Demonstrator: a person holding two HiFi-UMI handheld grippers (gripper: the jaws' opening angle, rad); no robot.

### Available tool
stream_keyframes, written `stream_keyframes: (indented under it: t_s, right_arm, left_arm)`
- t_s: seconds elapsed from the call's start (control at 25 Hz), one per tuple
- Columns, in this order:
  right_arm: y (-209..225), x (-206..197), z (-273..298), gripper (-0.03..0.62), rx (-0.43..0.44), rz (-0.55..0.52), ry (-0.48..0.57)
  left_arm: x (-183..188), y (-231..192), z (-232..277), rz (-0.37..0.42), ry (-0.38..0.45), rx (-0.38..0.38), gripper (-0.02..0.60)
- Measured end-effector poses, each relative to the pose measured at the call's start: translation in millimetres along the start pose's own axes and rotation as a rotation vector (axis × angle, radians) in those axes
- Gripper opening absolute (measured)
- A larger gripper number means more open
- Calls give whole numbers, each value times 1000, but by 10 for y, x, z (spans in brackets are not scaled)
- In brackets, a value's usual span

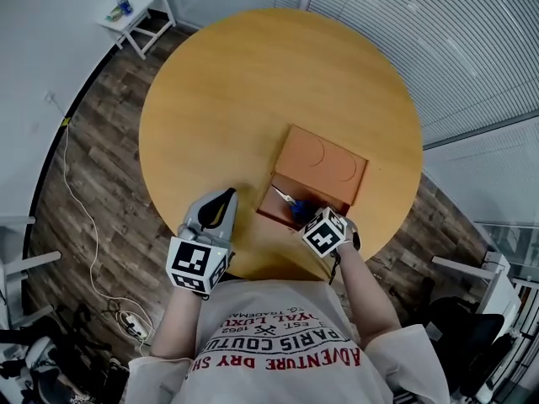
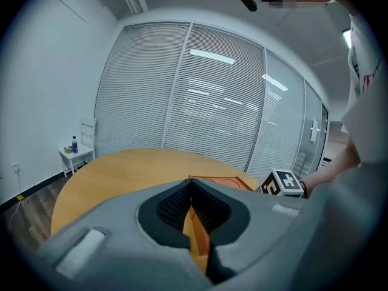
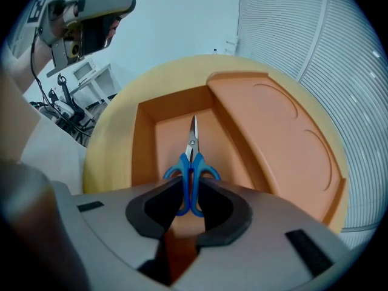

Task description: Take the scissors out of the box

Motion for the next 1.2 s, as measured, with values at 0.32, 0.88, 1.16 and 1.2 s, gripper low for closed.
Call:
stream_keyframes:
  t_s: [0.32,0.88,1.16,1.2]
  right_arm:
    - [-98,43,-390,86,-72,79,100]
    - [-440,215,-1474,87,-290,271,481]
    - [-621,345,-2186,87,-504,407,797]
    - [-658,342,-2257,87,-529,417,830]
  left_arm:
    - [100,-15,-104,36,7,-53,9]
    - [449,169,-289,134,67,-208,9]
    - [701,242,-366,151,105,-301,9]
    - [745,258,-373,159,113,-314,9]
Point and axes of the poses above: the fingertips, and each gripper's own axes: z forward along the fingers, y to its right, x out of its top, the point moved 9 cm from there along -z, backward along the fingers, and after that the axes turned 7 degrees about y, right-handed, at the moved point
